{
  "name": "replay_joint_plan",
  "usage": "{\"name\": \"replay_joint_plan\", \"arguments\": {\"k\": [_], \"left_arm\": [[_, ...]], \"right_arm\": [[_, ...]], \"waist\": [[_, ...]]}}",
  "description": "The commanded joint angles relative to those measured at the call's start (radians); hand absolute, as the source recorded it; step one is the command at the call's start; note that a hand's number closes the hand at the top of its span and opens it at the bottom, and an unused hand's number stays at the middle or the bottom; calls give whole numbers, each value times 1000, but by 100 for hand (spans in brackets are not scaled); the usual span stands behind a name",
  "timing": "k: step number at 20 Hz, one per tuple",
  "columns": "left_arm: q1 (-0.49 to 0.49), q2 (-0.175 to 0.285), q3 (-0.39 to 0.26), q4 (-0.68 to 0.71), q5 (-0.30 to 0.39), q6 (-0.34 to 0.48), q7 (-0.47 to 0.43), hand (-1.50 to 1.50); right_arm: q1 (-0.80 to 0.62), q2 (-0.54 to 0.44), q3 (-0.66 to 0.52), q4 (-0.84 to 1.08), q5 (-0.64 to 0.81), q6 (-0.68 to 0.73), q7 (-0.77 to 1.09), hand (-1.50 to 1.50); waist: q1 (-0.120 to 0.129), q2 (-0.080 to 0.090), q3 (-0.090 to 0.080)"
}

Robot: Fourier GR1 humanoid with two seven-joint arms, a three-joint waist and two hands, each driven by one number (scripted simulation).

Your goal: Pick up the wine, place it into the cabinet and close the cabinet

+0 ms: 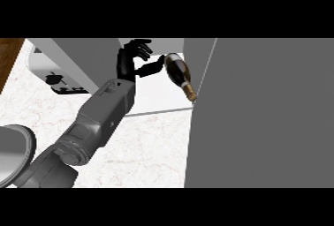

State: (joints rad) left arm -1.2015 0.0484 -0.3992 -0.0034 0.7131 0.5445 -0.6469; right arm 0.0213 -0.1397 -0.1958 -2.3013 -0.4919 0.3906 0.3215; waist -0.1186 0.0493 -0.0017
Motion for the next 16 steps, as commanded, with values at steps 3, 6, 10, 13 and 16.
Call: {"name": "replay_joint_plan", "arguments": {"k": [3, 6, 10, 13, 16], "left_arm": [[-9, 6, -32, 3, -38, 56, 51, -150], [25, 35, -32, 3, -41, 20, 71, -150], [36, 34, -27, 3, -40, 46, 62, -150], [35, 28, -29, 3, -45, 62, 38, -150], [47, 15, -23, 3, -43, 80, 2, -150]], "right_arm": [[-2, 6, 3, 9, 7, -3, -4, -150], [23, -6, -18, -26, -34, 8, 0, -150], [3, -16, -37, -10, -36, -1, 3, -150], [-10, 10, 10, -6, 4, -20, 12, -150], [10, 12, -2, -2, 2, 2, -13, -150]], "waist": [[-7, 5, 0], [-17, 2, 0], [-4, 1, 0], [3, 5, -1], [3, 2, -1]]}}
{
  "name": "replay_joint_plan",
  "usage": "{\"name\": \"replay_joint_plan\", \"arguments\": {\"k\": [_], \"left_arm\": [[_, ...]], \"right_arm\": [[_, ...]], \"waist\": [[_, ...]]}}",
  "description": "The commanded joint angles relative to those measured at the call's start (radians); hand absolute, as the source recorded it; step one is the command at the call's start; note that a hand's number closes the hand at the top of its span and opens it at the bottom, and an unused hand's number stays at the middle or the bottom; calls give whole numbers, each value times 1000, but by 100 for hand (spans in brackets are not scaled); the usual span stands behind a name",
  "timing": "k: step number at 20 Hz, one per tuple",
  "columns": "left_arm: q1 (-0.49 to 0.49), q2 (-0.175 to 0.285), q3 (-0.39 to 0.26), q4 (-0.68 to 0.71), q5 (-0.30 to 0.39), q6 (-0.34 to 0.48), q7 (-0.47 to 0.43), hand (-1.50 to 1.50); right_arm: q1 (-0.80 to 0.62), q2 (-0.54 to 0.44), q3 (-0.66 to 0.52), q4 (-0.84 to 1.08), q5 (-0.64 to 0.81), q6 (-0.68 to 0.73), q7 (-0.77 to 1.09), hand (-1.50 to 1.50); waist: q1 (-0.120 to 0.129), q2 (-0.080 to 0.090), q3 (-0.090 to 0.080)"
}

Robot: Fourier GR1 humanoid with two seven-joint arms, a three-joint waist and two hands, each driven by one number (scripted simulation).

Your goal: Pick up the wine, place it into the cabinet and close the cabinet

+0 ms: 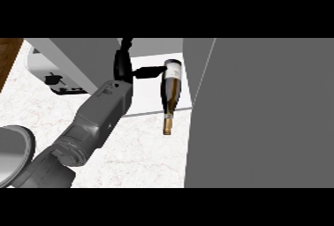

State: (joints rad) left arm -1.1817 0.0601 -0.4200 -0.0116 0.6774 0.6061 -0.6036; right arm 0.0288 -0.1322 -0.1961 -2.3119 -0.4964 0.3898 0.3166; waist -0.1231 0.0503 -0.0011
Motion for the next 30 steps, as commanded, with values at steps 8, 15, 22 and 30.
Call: {"name": "replay_joint_plan", "arguments": {"k": [8, 15, 22, 30], "left_arm": [[-6, 2, 18, -9, 4, -61, -48, -150], [25, -37, 43, -35, 16, -113, -121, -150], [74, -60, 64, -152, 39, -99, -174, -150], [184, -60, -31, -384, 103, -46, -182, -150]], "right_arm": [[24, 5, 3, -8, -17, 10, 0, -150], [55, 21, 24, -11, 14, 31, -20, -150], [-32, 16, 48, -24, 36, -43, 41, -150], [25, 31, 48, -10, 42, -8, -6, -150]], "waist": [[11, -6, -1], [30, -16, 0], [42, -27, -1], [46, -39, 1]]}}
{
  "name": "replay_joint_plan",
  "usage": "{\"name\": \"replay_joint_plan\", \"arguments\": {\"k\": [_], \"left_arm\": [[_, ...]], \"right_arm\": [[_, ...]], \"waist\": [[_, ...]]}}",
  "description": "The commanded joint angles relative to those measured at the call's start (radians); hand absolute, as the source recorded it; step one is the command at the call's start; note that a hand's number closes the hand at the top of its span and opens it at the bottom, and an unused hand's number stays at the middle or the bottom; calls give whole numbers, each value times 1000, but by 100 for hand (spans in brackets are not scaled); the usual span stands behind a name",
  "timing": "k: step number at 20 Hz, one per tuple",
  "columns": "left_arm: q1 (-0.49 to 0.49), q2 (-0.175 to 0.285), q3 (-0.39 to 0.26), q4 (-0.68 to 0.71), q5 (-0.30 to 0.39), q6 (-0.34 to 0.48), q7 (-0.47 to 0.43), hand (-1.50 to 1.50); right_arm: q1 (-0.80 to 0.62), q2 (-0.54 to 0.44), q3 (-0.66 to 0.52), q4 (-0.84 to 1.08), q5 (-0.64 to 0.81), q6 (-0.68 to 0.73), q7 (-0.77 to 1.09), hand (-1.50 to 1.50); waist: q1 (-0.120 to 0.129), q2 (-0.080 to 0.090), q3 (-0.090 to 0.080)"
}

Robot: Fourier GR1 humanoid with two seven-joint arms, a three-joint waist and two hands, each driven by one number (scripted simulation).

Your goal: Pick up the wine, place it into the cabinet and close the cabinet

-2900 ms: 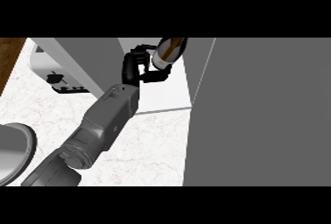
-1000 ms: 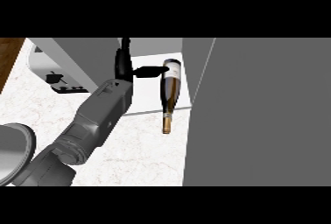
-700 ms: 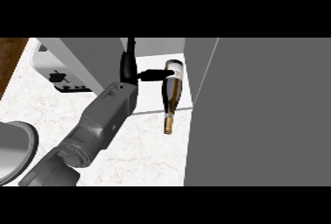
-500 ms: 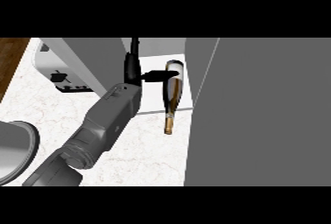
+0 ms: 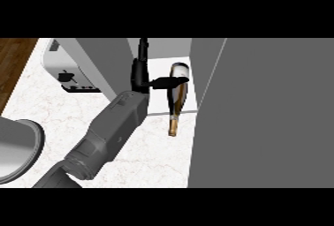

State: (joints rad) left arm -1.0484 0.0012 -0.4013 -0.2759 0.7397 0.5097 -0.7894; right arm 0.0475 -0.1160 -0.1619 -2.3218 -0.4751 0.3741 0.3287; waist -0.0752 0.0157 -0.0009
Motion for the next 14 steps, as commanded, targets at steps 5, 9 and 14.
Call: {"name": "replay_joint_plan", "arguments": {"k": [5, 9, 14], "left_arm": [[152, -1, -193, -308, 110, 164, 25, -150], [276, -1, -257, -452, 98, 179, 7, -150], [445, 23, -298, -670, 45, 157, 40, -150]], "right_arm": [[35, 11, 3, -14, 13, 5, -6, -150], [19, 15, 6, -83, 34, -80, 63, -150], [59, -5, -46, -75, 28, -46, 21, -150]], "waist": [[23, -11, 1], [58, -16, 0], [81, -22, 1]]}}
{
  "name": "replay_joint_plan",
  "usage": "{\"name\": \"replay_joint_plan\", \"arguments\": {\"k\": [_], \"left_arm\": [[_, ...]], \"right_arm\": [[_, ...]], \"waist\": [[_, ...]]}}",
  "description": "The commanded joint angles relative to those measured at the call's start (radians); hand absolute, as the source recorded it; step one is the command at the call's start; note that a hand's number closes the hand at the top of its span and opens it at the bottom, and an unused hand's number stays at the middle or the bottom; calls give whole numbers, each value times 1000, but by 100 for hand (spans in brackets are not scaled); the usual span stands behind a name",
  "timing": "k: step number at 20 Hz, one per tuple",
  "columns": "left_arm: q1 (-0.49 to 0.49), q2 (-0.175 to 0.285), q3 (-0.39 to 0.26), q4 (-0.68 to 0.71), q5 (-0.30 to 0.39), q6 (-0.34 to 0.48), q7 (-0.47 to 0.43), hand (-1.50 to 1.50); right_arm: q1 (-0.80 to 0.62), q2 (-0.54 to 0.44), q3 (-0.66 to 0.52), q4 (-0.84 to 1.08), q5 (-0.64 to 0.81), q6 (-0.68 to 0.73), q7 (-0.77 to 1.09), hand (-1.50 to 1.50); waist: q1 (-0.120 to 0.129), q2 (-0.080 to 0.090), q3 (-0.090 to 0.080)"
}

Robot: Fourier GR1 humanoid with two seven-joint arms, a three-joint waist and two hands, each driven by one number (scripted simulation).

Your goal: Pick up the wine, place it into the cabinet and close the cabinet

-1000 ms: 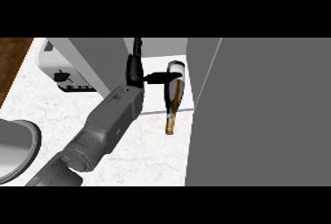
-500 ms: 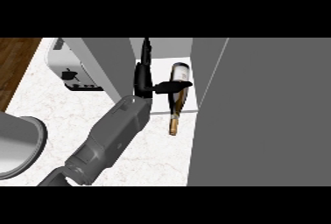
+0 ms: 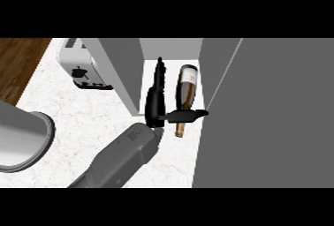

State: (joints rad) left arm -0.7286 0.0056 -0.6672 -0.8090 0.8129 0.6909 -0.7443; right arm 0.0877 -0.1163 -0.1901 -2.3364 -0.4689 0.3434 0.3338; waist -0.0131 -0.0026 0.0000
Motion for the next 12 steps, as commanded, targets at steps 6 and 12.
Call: {"name": "replay_joint_plan", "arguments": {"k": [6, 12], "left_arm": [[257, 74, -130, -463, -103, 95, 105, -150], [489, 209, -181, -699, -169, 94, 116, -150]], "right_arm": [[87, 45, 12, -57, 87, 9, -52, -150], [69, -14, -51, -101, -11, -9, 12, -150]], "waist": [[22, -5, 1], [17, -2, 0]]}}
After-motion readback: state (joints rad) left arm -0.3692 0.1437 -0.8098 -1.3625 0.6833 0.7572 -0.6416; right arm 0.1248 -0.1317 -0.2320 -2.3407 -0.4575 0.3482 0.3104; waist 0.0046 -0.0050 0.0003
